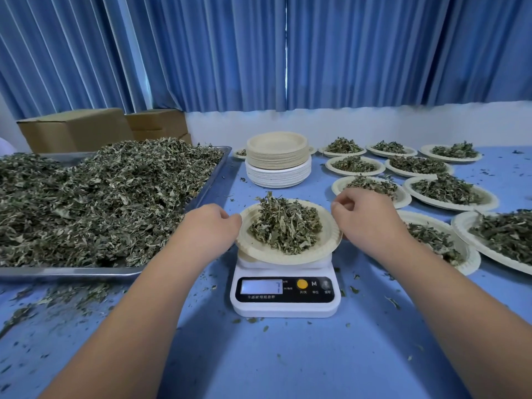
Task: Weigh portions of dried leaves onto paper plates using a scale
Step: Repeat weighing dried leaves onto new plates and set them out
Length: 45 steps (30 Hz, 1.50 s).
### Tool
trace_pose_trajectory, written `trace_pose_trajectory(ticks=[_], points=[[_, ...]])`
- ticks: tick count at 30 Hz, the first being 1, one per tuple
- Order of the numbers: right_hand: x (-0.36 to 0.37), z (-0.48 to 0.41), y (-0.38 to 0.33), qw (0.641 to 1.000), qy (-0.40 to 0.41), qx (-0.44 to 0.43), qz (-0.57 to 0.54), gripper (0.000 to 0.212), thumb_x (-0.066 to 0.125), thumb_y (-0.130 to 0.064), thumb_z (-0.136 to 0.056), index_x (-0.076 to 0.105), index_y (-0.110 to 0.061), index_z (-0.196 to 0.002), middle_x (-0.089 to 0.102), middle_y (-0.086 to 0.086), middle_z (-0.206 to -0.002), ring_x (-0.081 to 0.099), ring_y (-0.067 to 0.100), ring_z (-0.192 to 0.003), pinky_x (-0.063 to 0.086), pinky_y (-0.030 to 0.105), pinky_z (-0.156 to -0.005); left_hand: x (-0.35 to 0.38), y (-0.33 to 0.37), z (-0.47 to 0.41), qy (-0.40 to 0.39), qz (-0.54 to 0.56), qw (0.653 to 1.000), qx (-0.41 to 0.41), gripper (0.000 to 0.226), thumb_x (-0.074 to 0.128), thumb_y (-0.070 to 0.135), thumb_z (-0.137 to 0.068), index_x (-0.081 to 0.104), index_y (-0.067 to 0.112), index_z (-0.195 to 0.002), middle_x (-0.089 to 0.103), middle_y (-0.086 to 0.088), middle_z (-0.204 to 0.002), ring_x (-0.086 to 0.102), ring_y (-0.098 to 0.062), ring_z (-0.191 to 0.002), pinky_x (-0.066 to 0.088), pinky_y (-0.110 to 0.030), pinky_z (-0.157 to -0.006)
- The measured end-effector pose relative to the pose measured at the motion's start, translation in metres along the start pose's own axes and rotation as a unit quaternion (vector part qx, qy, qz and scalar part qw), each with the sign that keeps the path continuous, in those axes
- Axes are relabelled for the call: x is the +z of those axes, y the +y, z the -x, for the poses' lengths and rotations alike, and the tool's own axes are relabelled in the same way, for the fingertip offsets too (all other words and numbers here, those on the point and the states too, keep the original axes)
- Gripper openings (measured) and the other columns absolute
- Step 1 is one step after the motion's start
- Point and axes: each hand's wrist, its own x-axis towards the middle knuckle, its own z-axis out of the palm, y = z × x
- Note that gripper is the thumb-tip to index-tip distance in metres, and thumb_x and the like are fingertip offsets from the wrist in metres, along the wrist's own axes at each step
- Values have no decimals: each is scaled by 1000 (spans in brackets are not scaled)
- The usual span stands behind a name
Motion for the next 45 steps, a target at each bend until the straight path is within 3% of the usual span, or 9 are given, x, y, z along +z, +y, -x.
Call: trace_pose_trajectory(ticks=[5, 9, 13, 16, 24, 28, 36, 39, 45], points=[[-5, 2, -5, 997, -16, 38, -66, 17, 54, -16, -91, 70, -12, -88, 69, 1, -77, 63, 19, -67, 55, 34, -66, 1, 1, 0, -47, 139, 989, -26, 28, 49, 20, -91, 67, -1, -94, 56, -7, -67, 40, -22, -53, 36, -22, -42], [-10, 0, -5, 989, -3, 82, -122, 15, 56, -15, -88, 69, -18, -82, 66, -3, -66, 58, 12, -53, 50, 30, -54, 3, 3, -1, -59, 260, 963, -44, 18, 50, 12, -93, 66, 6, -98, 54, -4, -63, 38, -18, -46, 32, -23, -43], [-19, -4, -4, 970, 21, 126, -206, 11, 60, -11, -87, 69, -17, -83, 61, -9, -54, 51, 6, -40, 39, 20, -42, 4, 13, 5, -74, 418, 905, -36, 20, 50, 9, -96, 67, 15, -104, 51, -2, -57, 41, -13, -41, 32, -22, -40], [-31, -7, -1, 940, 18, 179, -290, 11, 64, -5, -85, 69, -10, -95, 64, 3, -71, 51, 6, -41, 39, 17, -39, 3, 29, 17, -103, 542, 834, -22, 21, 49, 5, -96, 68, 12, -102, 54, -4, -58, 46, -16, -43, 36, -23, -38], [-91, -22, 32, 844, -49, 268, -461, 22, 63, 3, -86, 63, 12, -105, 54, 20, -95, 51, 29, -87, 50, 41, -84, 24, 90, 23, -129, 637, 760, 8, 25, 45, 3, -98, 67, 7, -109, 57, -6, -64, 48, -14, -45, 45, -26, -40], [-138, -32, 51, 832, -62, 299, -463, 2, 58, 1, -89, 59, 0, -91, 45, 9, -71, 47, 18, -61, 48, 27, -60, 44, 141, 10, -120, 658, 743, 25, 21, 48, 6, -97, 68, 11, -102, 64, 1, -60, 53, -10, -44, 46, -24, -40], [-228, -55, 109, 826, 51, 336, -449, 17, 52, 2, -95, 50, -6, -80, 36, 4, -63, 36, 14, -55, 46, 19, -42, 104, 258, -5, -179, 706, 685, 6, 23, 50, 11, -99, 59, 15, -119, 69, -9, -78, 60, -18, -48, 50, -26, -42], [-248, -72, 146, 816, 110, 357, -441, 19, 50, 0, -97, 51, -6, -79, 36, 5, -63, 37, 14, -53, 45, 18, -43, 125, 281, -5, -206, 663, 718, 40, 18, 48, 12, -100, 59, 23, -109, 64, -12, -101, 67, -20, -59, 53, -29, -49], [-254, -108, 232, 787, 212, 427, -393, 8, 43, 0, -100, 48, 1, -106, 37, 5, -65, 38, 13, -46, 41, 15, -33, 139, 271, -26, -227, 588, 772, 80, 23, 50, 12, -98, 70, 24, -100, 69, 2, -70, 61, -17, -57, 45, -24, -46]])
